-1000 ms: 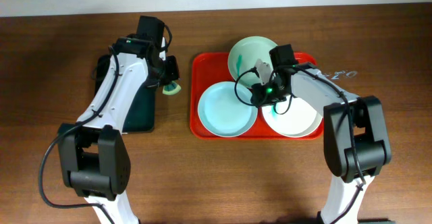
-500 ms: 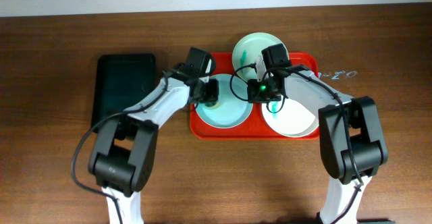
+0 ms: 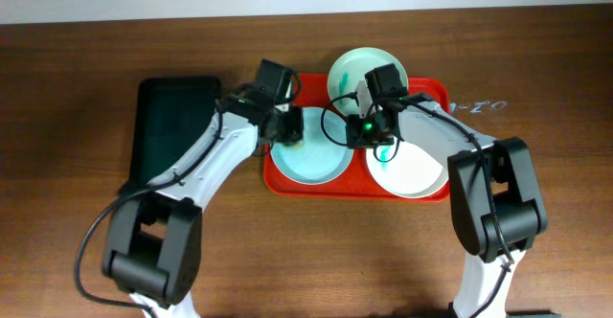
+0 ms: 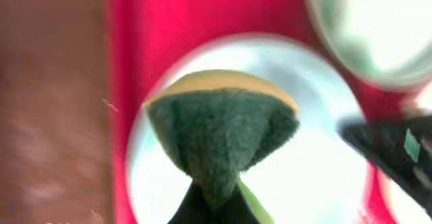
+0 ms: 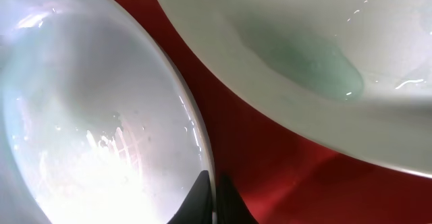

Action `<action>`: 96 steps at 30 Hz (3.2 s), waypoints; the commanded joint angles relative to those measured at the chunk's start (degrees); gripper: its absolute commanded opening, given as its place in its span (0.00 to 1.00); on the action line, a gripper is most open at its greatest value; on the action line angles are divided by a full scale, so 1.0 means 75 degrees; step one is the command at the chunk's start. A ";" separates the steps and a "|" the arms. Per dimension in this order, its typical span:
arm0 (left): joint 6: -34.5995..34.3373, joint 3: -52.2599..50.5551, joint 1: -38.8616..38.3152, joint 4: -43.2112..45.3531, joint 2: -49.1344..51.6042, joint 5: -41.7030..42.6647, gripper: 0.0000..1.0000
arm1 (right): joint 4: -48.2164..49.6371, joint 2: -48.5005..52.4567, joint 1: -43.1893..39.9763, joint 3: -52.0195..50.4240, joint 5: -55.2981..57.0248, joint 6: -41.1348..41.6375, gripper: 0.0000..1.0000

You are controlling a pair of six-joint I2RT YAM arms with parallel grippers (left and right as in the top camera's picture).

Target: Clean dirty plates on tray and stack at the side

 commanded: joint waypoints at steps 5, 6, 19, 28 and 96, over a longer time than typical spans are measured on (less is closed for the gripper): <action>0.0318 -0.1507 -0.0213 0.0778 0.0172 -0.2229 0.00 | -0.0067 -0.0009 -0.0079 -0.0076 0.0323 0.0015 0.04; 0.0323 -0.1507 -0.0198 0.0906 0.0169 -0.2757 0.00 | -0.0090 -0.0009 -0.0079 -0.0076 0.0326 0.0015 0.04; 0.0323 -0.0694 -0.0361 0.1647 0.0892 0.0708 0.00 | -0.0204 -0.0009 -0.0079 -0.0076 0.0329 0.0009 0.04; 0.0326 -0.0603 -0.0242 0.0708 0.0912 -0.4992 0.00 | -0.0204 -0.0009 -0.0079 -0.0076 0.0332 -0.0017 0.04; 0.0152 -0.0242 0.2532 -0.1070 -0.1419 -0.1807 0.00 | 0.0592 0.1402 -0.1580 0.2323 0.2328 -0.1862 0.44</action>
